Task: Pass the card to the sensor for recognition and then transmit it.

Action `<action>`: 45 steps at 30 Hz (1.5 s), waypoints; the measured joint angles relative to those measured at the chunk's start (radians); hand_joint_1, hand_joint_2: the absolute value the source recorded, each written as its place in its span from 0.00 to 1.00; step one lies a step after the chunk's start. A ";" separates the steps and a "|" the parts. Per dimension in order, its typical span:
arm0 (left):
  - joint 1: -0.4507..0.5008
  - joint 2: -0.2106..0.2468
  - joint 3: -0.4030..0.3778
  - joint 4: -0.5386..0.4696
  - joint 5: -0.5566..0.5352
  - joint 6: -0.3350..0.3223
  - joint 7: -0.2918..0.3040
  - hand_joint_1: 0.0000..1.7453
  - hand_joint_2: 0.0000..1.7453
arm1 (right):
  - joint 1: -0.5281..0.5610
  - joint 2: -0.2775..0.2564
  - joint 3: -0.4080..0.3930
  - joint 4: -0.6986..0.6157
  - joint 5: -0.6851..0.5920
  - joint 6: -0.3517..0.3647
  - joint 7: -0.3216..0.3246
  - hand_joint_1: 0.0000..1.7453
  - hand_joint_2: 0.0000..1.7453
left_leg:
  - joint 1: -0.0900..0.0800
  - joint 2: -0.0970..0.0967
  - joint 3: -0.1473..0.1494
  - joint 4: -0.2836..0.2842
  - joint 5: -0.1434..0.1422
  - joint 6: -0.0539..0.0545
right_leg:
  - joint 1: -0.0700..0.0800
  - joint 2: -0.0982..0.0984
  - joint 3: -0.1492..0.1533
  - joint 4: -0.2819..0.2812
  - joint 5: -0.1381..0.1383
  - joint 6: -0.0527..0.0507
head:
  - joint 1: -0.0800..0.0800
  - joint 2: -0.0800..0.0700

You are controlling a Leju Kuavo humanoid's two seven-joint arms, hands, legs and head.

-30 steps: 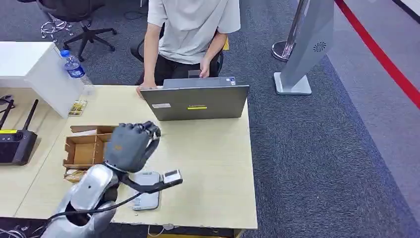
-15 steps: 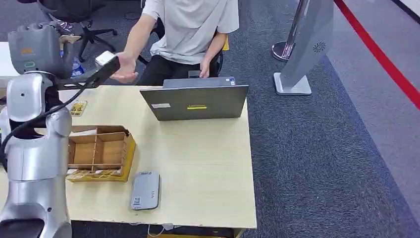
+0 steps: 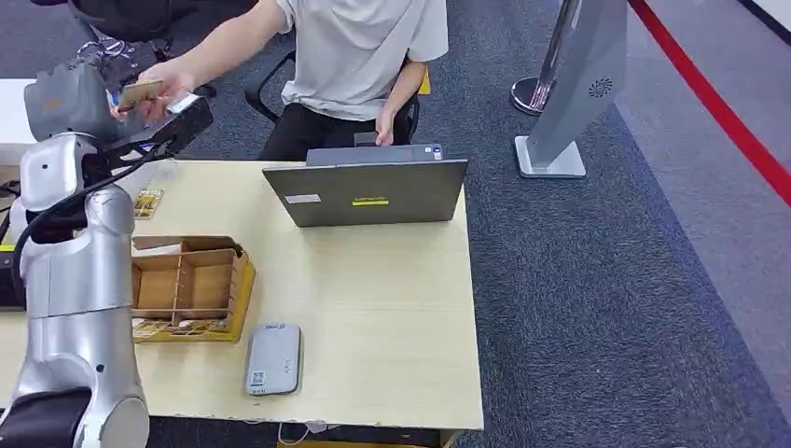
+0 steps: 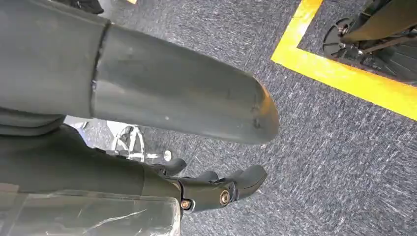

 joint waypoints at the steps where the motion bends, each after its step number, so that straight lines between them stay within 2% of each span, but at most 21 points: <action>1: 0.002 -0.005 0.005 0.000 0.000 0.000 -0.007 0.00 1.00 | 0.000 0.000 0.000 0.000 0.000 0.000 0.000 0.00 0.00 | 0.000 0.000 0.000 0.000 0.000 0.000 | 0.000 0.000 0.000 0.000 0.000 0.000 | 0.000 0.000; 4: 0.012 -0.018 0.009 -0.007 0.001 -0.003 -0.034 0.00 1.00 | 0.001 0.000 0.000 0.000 -0.003 -0.004 -0.002 0.00 0.00 | 0.000 0.000 0.000 0.000 0.000 0.000 | 0.000 0.000 0.000 0.000 0.000 0.000 | 0.000 0.000; 7: 0.052 -0.033 0.008 -0.065 0.044 -0.024 -0.094 0.00 1.00 | 0.003 0.000 -0.001 0.000 -0.011 -0.012 -0.007 0.00 0.00 | 0.000 0.000 0.000 0.000 0.000 0.000 | 0.000 0.001 0.000 0.000 0.000 0.000 | 0.000 0.000; 9: 0.118 -0.035 -0.008 -0.147 0.099 -0.043 -0.119 0.00 1.00 | 0.007 0.000 -0.005 0.000 -0.026 -0.021 -0.013 0.00 0.00 | 0.000 0.002 0.000 0.000 -0.001 0.000 | 0.000 0.002 0.000 0.000 0.000 0.000 | 0.000 0.000; 12: 0.250 -0.010 -0.075 -0.291 0.188 -0.029 -0.126 0.00 1.00 | 0.017 -0.001 -0.015 0.000 -0.040 -0.027 -0.023 0.00 0.00 | 0.000 0.002 -0.001 0.000 -0.003 0.001 | 0.000 0.002 -0.001 0.000 -0.001 0.000 | 0.000 0.000; 14: 0.354 0.034 -0.125 -0.382 0.248 -0.013 -0.131 0.00 1.00 | 0.021 -0.002 -0.031 0.000 -0.057 -0.037 -0.030 0.00 0.00 | 0.000 0.005 0.000 -0.001 -0.004 0.001 | 0.000 0.004 -0.001 0.000 -0.002 0.000 | 0.000 0.000; 17: 0.557 0.132 -0.203 -0.515 0.290 0.087 -0.149 0.00 1.00 | 0.030 -0.005 -0.059 -0.001 -0.082 -0.050 -0.034 0.00 0.00 | 0.000 0.008 0.001 -0.001 -0.006 0.000 | 0.000 0.008 -0.001 0.000 -0.003 0.000 | -0.001 0.000; 20: 0.751 0.218 -0.246 -0.597 0.300 0.177 -0.171 0.00 1.00 | 0.037 -0.010 -0.087 -0.001 -0.095 -0.060 -0.036 0.00 0.00 | 0.000 0.009 0.001 -0.001 -0.007 0.000 | 0.000 0.008 -0.002 0.000 -0.005 0.000 | -0.001 0.000; 23: 0.875 0.286 -0.267 -0.647 0.310 0.209 -0.182 0.00 1.00 | 0.040 -0.015 -0.109 -0.001 -0.095 -0.063 -0.036 0.00 0.00 | 0.000 0.007 0.001 -0.001 -0.008 0.000 | 0.000 0.006 -0.002 0.000 -0.006 0.001 | -0.001 0.000; 30: 1.033 0.363 -0.279 -0.687 0.314 0.232 -0.186 0.00 1.00 | 0.042 -0.018 -0.135 -0.002 -0.092 -0.073 -0.030 0.00 0.00 | 0.000 0.006 0.001 -0.001 -0.008 0.000 | 0.000 0.005 -0.001 0.000 -0.006 0.001 | 0.000 0.000; 34: 1.063 0.380 -0.279 -0.664 0.267 0.339 -0.202 0.00 1.00 | 0.040 -0.018 -0.136 -0.002 -0.073 -0.073 -0.045 0.00 0.00 | 0.000 0.004 0.001 -0.001 -0.008 0.001 | 0.000 0.002 0.000 0.000 -0.006 0.001 | 0.000 0.000; 35: 1.060 0.380 -0.278 -0.646 0.250 0.356 -0.216 0.00 1.00 | 0.039 -0.018 -0.136 -0.002 -0.068 -0.072 -0.048 0.00 0.00 | 0.000 0.004 0.001 -0.001 -0.008 0.001 | 0.000 0.002 0.001 0.000 -0.006 0.001 | 0.000 0.000; 40: 1.030 0.409 -0.249 -0.504 0.263 0.410 -0.378 0.00 1.00 | 0.037 -0.018 -0.137 -0.002 -0.046 -0.069 -0.055 0.00 0.00 | 0.000 0.005 0.002 -0.001 -0.007 0.000 | 0.000 0.003 0.001 0.000 -0.005 0.001 | 0.000 0.000; 45: 1.025 0.437 -0.234 -0.406 0.273 0.441 -0.422 0.00 1.00 | 0.037 -0.018 -0.137 -0.002 -0.038 -0.065 -0.063 0.00 0.00 | 0.000 0.004 0.002 -0.001 -0.007 0.000 | 0.000 0.003 0.001 0.000 -0.005 0.001 | 0.000 0.000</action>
